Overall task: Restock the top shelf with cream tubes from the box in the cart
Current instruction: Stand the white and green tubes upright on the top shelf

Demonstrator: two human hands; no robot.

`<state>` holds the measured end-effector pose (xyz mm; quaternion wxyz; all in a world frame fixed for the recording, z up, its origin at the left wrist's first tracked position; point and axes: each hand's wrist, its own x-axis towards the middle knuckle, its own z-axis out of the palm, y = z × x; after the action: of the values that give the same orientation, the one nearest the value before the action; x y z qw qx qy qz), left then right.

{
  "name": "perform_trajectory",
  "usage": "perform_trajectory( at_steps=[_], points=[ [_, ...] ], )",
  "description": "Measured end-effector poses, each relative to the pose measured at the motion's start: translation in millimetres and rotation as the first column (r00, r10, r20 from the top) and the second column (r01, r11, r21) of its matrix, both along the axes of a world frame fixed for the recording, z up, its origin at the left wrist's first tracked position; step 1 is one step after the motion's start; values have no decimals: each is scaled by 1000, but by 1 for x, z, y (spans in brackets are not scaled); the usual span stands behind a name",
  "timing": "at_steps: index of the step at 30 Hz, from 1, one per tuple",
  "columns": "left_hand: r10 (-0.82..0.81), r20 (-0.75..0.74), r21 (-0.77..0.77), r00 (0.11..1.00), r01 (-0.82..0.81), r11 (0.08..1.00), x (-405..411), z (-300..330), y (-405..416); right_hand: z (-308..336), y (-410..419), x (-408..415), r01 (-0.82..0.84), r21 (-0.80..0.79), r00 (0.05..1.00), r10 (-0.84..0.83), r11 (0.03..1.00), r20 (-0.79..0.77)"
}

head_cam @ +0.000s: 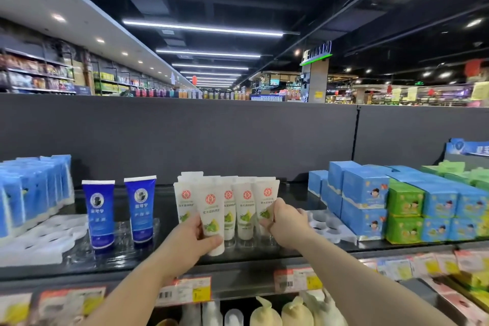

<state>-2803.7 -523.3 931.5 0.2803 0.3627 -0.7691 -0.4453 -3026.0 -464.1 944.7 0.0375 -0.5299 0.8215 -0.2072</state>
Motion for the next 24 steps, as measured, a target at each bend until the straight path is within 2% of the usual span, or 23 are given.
perform_trajectory(
  at_steps=[7,10,12,14,16,18,20,24],
  points=[
    [-4,-1,0,1000,4,1000,0,0,1,-11,-5,0,61,86,996,-54,994,-77],
    [-3,-5,2,1000,3,1000,0,3,3,-11,-3,1,84,112,995,-78,990,-63],
    [11,-27,10,1000,-11,1000,-1,5,5,-10,3,0,125,65,992,-123,990,-28],
    [21,-51,4,998,-21,1000,-4,8,8,-3,14,1,161,-121,986,-153,980,72],
    [22,-81,-5,996,-23,1000,-10,10,8,6,24,8,91,-281,975,-28,955,220],
    [1,-120,11,993,1,1000,-17,13,11,12,31,21,-94,-247,935,171,964,310],
    [-31,-145,12,989,33,999,-24,16,15,15,32,38,-247,-197,900,300,949,316],
    [-58,-132,-7,990,57,998,-17,22,13,18,24,58,-319,-255,871,388,913,302]
  ],
)
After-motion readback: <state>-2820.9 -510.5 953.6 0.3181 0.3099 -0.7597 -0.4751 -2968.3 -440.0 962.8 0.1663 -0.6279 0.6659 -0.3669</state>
